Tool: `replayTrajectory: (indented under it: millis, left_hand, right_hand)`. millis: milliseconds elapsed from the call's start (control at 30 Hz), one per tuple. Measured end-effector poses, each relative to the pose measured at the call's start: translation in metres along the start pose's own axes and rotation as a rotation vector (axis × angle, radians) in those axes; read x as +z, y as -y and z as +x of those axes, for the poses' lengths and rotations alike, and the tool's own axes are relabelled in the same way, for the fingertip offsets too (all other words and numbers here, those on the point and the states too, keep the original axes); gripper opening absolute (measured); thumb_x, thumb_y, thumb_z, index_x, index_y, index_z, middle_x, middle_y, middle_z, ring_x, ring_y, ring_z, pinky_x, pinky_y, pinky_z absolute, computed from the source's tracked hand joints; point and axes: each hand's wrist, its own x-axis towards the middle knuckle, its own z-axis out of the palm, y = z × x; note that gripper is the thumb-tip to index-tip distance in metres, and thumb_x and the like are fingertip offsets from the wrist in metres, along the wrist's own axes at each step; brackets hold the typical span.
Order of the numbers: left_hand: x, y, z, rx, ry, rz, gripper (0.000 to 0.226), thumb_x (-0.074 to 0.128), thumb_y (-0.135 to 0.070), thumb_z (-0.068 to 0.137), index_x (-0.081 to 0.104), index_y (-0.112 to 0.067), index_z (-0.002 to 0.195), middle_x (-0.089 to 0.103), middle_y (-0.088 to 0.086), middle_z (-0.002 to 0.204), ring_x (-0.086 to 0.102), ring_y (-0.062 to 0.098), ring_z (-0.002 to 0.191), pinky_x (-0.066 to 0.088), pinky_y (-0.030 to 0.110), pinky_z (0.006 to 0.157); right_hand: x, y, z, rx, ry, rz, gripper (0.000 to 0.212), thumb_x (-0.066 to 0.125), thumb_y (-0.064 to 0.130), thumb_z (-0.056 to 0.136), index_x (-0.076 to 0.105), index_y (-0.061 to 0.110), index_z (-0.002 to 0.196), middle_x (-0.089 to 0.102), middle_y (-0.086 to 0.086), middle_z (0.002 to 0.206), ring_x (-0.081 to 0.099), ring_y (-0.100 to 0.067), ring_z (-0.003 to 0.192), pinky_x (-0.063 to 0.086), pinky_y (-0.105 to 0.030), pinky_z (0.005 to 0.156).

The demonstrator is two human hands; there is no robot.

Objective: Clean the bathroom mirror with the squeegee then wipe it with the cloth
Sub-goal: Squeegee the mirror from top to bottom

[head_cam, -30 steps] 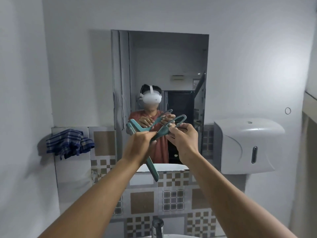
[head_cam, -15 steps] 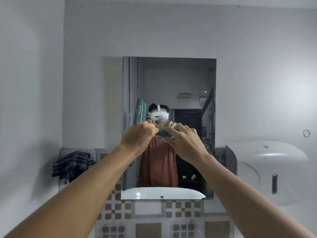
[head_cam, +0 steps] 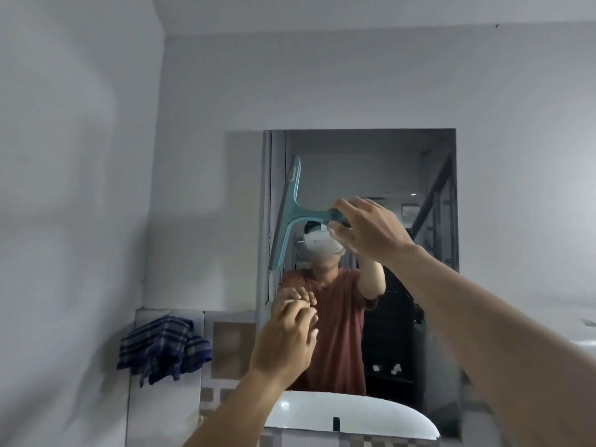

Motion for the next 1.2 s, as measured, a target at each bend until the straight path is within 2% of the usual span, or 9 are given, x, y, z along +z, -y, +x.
replayTrajectory:
  millis: [133, 233, 367, 433, 500, 733, 900, 1200]
  left_hand:
    - [0.02, 0.005, 0.008, -0.051, -0.003, 0.121, 0.063, 0.066, -0.04, 0.088, 0.049, -0.017, 0.145, 0.045, 0.015, 0.15, 0.042, 0.031, 0.141, 0.046, 0.042, 0.11]
    - [0.026, 0.007, 0.015, -0.069, -0.055, 0.117, 0.067, 0.066, -0.044, 0.087, 0.046, -0.02, 0.147, 0.041, 0.017, 0.154, 0.039, 0.033, 0.143, 0.044, 0.046, 0.111]
    - [0.025, 0.011, 0.024, -0.065, -0.099, 0.135, 0.073, 0.066, -0.046, 0.086, 0.041, -0.02, 0.15, 0.038, 0.018, 0.156, 0.034, 0.033, 0.144, 0.044, 0.049, 0.11]
    - [0.025, 0.013, 0.026, -0.065, -0.117, 0.135, 0.073, 0.062, -0.048, 0.087, 0.039, -0.022, 0.151, 0.035, 0.017, 0.158, 0.031, 0.032, 0.145, 0.04, 0.048, 0.114]
    - [0.024, 0.014, 0.029, -0.083, -0.122, 0.127, 0.073, 0.059, -0.05, 0.089, 0.036, -0.023, 0.153, 0.032, 0.016, 0.159, 0.031, 0.033, 0.147, 0.036, 0.047, 0.117]
    - [0.02, 0.014, 0.035, -0.115, -0.094, 0.157, 0.079, 0.061, -0.052, 0.086, 0.032, -0.026, 0.155, 0.031, 0.015, 0.161, 0.033, 0.035, 0.147, 0.032, 0.046, 0.117]
    - [0.017, 0.016, 0.035, -0.108, -0.08, 0.15, 0.079, 0.062, -0.054, 0.087, 0.032, -0.027, 0.155, 0.031, 0.014, 0.161, 0.032, 0.034, 0.147, 0.033, 0.046, 0.117]
    - [0.015, 0.014, 0.036, -0.129, -0.032, 0.116, 0.082, 0.063, -0.054, 0.088, 0.028, -0.028, 0.157, 0.022, 0.013, 0.164, 0.026, 0.035, 0.149, 0.029, 0.046, 0.119]
  right_hand:
    - [0.004, -0.004, 0.029, -0.063, 0.009, -0.02, 0.032, 0.055, 0.038, 0.1, 0.056, 0.02, 0.127, 0.066, -0.003, 0.104, 0.065, -0.025, 0.086, 0.06, -0.047, 0.07]
    - [0.004, -0.008, 0.045, -0.095, -0.009, -0.031, 0.032, 0.052, 0.038, 0.101, 0.054, 0.025, 0.131, 0.064, -0.003, 0.103, 0.063, -0.023, 0.082, 0.059, -0.046, 0.069]
    - [0.0, -0.015, 0.058, -0.117, -0.059, -0.063, 0.038, 0.048, 0.039, 0.103, 0.053, 0.028, 0.139, 0.062, -0.004, 0.103, 0.051, -0.017, 0.075, 0.05, -0.036, 0.065]
    - [-0.001, -0.017, 0.062, -0.127, -0.066, -0.069, 0.038, 0.048, 0.039, 0.104, 0.054, 0.028, 0.14, 0.061, -0.004, 0.104, 0.049, -0.016, 0.075, 0.046, -0.034, 0.065]
    - [-0.003, -0.018, 0.067, -0.152, -0.051, -0.059, 0.039, 0.046, 0.038, 0.104, 0.053, 0.029, 0.141, 0.06, -0.005, 0.104, 0.049, -0.016, 0.074, 0.05, -0.036, 0.065]
    - [-0.004, -0.019, 0.081, -0.178, 0.041, -0.123, 0.043, 0.04, 0.042, 0.105, 0.044, 0.038, 0.148, 0.055, -0.003, 0.108, 0.049, -0.016, 0.078, 0.043, -0.032, 0.064]
    - [-0.008, -0.024, 0.078, -0.168, 0.086, -0.151, 0.044, 0.039, 0.043, 0.105, 0.043, 0.037, 0.148, 0.054, -0.007, 0.105, 0.059, -0.024, 0.077, 0.053, -0.039, 0.066]
    - [-0.029, -0.055, 0.048, -0.063, 0.089, -0.229, 0.046, 0.039, 0.041, 0.106, 0.039, 0.036, 0.151, 0.055, -0.007, 0.11, 0.065, -0.029, 0.082, 0.053, -0.04, 0.07]
